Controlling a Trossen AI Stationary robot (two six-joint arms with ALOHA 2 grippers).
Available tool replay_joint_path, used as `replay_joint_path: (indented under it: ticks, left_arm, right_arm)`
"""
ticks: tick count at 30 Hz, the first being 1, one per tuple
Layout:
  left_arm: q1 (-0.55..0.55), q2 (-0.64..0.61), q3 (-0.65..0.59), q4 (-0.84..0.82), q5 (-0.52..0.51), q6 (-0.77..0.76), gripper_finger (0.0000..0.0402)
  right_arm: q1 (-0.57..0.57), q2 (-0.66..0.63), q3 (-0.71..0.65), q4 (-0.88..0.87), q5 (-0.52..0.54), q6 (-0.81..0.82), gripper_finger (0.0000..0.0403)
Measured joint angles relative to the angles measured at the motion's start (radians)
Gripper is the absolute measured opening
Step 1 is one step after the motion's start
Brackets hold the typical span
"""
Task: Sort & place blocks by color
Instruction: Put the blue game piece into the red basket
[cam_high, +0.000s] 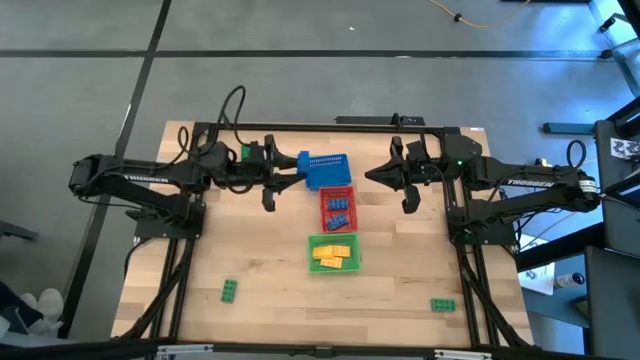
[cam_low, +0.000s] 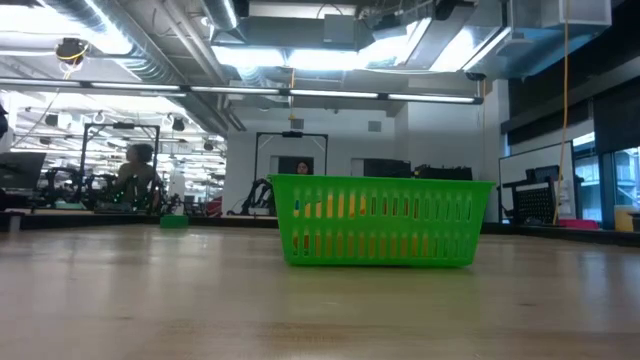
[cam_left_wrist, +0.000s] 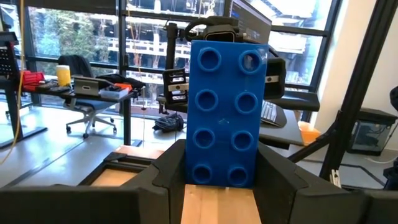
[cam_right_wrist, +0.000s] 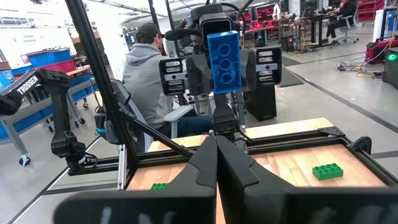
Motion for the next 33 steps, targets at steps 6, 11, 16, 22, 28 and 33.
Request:
replay_joint_path:
  ticks: [6, 11, 16, 22, 28, 33]
  left_arm:
    - [0.035, 0.046, 0.003, -0.036, -0.048, -0.061, 0.0130]
    - [0.097, 0.154, 0.119, -0.246, -0.013, -0.071, 0.0130]
    - [0.175, 0.311, 0.303, -0.514, 0.038, 0.014, 0.0130]
    - [0.258, 0.511, 0.474, -0.763, 0.046, 0.139, 0.0130]
    - [0.287, 0.650, 0.501, -0.780, 0.052, 0.160, 0.0130]
    - [0.268, 0.677, 0.501, -0.766, 0.077, 0.161, 0.0130]
  right_arm:
    - [0.000, 0.000, 0.000, 0.000, 0.000, 0.000, 0.0000]
    - [0.000, 0.000, 0.000, 0.002, 0.000, 0.004, 0.0000]
    - [0.000, 0.000, 0.000, 0.007, 0.000, 0.005, 0.0000]
    - [0.000, 0.000, 0.000, 0.010, 0.000, 0.005, 0.0000]
    - [0.000, 0.000, 0.000, 0.010, 0.000, 0.005, 0.0000]
    - [0.000, 0.000, 0.000, 0.009, 0.000, 0.005, 0.0000]
